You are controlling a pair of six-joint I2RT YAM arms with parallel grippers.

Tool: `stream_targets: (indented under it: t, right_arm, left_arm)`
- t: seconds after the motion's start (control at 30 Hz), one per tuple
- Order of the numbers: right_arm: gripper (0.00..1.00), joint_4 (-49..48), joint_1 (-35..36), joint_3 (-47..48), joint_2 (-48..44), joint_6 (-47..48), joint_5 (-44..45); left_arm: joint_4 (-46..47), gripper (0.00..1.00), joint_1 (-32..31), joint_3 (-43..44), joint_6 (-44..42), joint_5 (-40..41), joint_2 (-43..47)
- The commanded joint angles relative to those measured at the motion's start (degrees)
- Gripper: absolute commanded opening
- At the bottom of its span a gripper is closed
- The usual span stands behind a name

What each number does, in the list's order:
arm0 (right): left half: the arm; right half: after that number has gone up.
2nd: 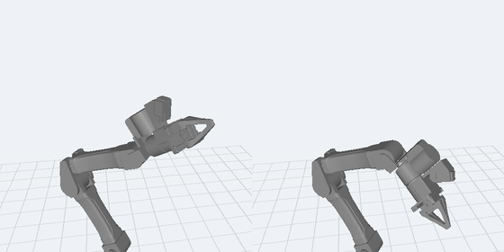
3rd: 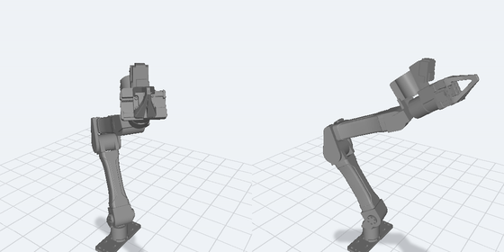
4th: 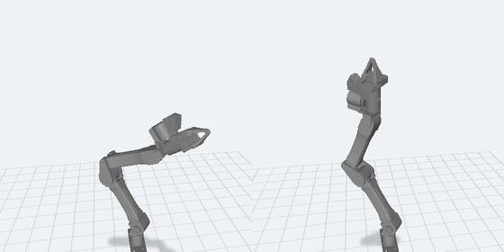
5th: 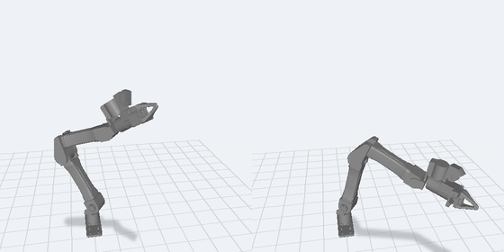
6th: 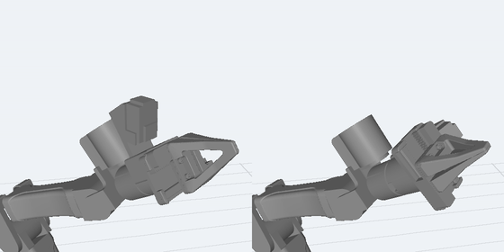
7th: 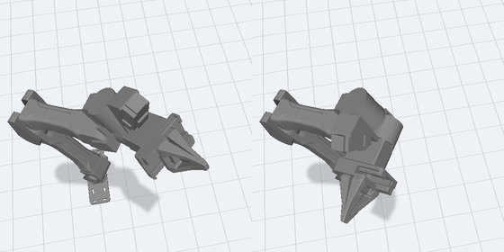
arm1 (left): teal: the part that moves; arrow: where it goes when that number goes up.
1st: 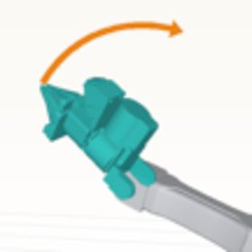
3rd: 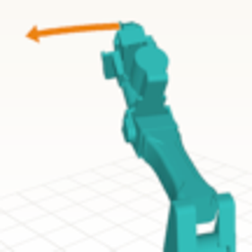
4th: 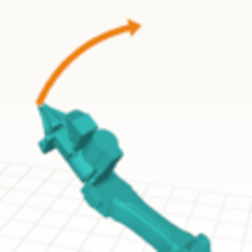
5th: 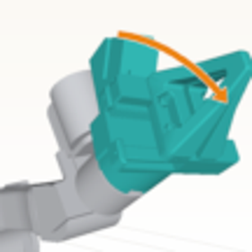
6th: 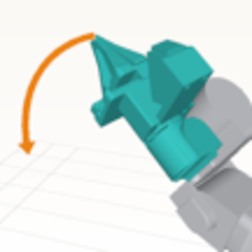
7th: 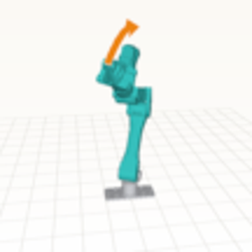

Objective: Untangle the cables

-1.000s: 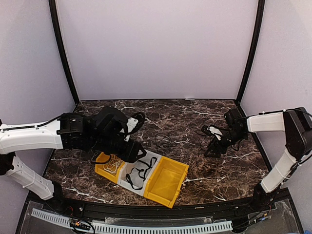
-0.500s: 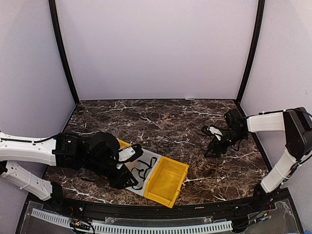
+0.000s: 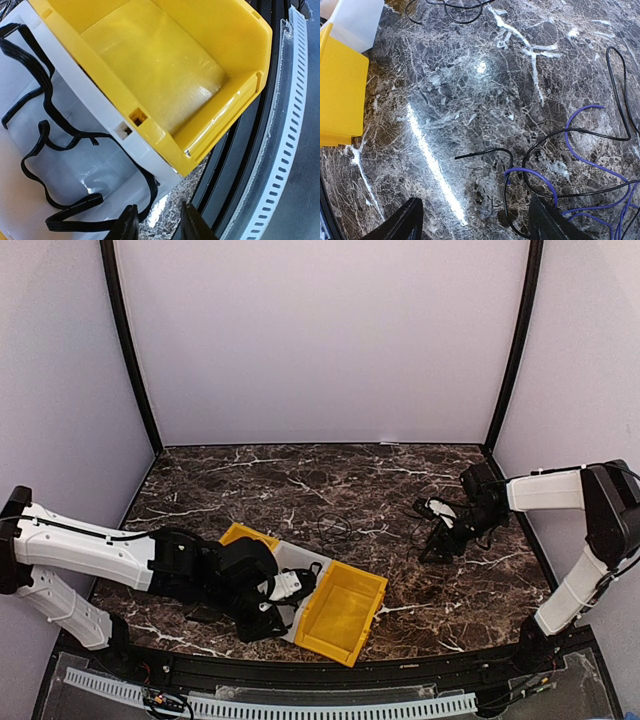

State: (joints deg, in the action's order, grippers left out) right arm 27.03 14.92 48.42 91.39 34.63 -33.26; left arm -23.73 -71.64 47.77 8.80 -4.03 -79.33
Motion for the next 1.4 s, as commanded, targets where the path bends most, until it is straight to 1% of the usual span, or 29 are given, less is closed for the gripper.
stream_targets:
  t: [0.0,0.07,0.13,0.47,0.53,0.57,0.63,0.7,0.87,1.0,1.2,1.33,1.37]
  right_arm:
    - [0.74,0.0,-0.2,1.1,-0.2,0.3,-0.8]
    - [0.74,0.0,-0.3,1.1,-0.2,0.3,-0.8]
    - [0.74,0.1,-0.3,1.1,-0.2,0.3,-0.8]
    - [0.75,0.2,-0.2,1.2,-0.3,0.3,-0.8]
    - [0.75,0.2,-0.2,1.1,-0.3,0.4,-0.9]
    - [0.74,0.2,-0.2,1.1,-0.3,0.3,-0.9]
    - [0.74,0.2,-0.2,1.1,-0.4,0.3,-0.9]
    - [0.75,0.3,-0.2,1.2,-0.4,0.3,-0.9]
    - [0.75,0.3,-0.2,1.2,-0.4,0.3,-0.9]
    - [0.75,0.3,-0.3,1.2,-0.4,0.3,-1.0]
    - [0.75,0.4,-0.2,1.2,-0.6,0.4,-1.2]
    - [0.75,0.4,-0.2,0.9,-1.0,0.3,-1.1]
    - [0.76,0.4,-0.2,0.9,-1.1,0.3,-1.2]
  left_arm:
    - [-1.2,0.29,-0.3,2.0,-3.5,2.4,-0.7]
    - [-1.4,0.26,-0.3,2.2,-4.0,2.5,-1.2]
    - [-1.5,0.25,-0.4,2.6,-4.6,2.5,-1.6]
    - [-3.2,0.23,-0.4,3.4,-5.5,2.0,-3.4]
    - [-3.6,0.16,-0.4,3.6,-5.5,3.0,-3.8]
    - [-4.1,0.10,-0.4,3.9,-5.5,4.1,-3.9]
    - [-4.4,0.02,-0.4,4.3,-5.5,5.6,-4.1]
    - [-4.3,0.00,-0.4,4.5,-5.7,6.3,-4.1]
    - [-3.8,0.00,-0.4,4.8,-5.7,10.1,-3.8]
    - [-1.0,0.00,0.2,4.7,-6.0,14.3,-4.3]
    - [6.3,0.00,3.3,2.1,-4.2,13.3,-5.4]
    - [8.1,0.00,3.8,0.5,-2.9,12.8,-5.6]
    - [7.9,0.02,3.9,0.6,-2.3,12.7,-5.4]
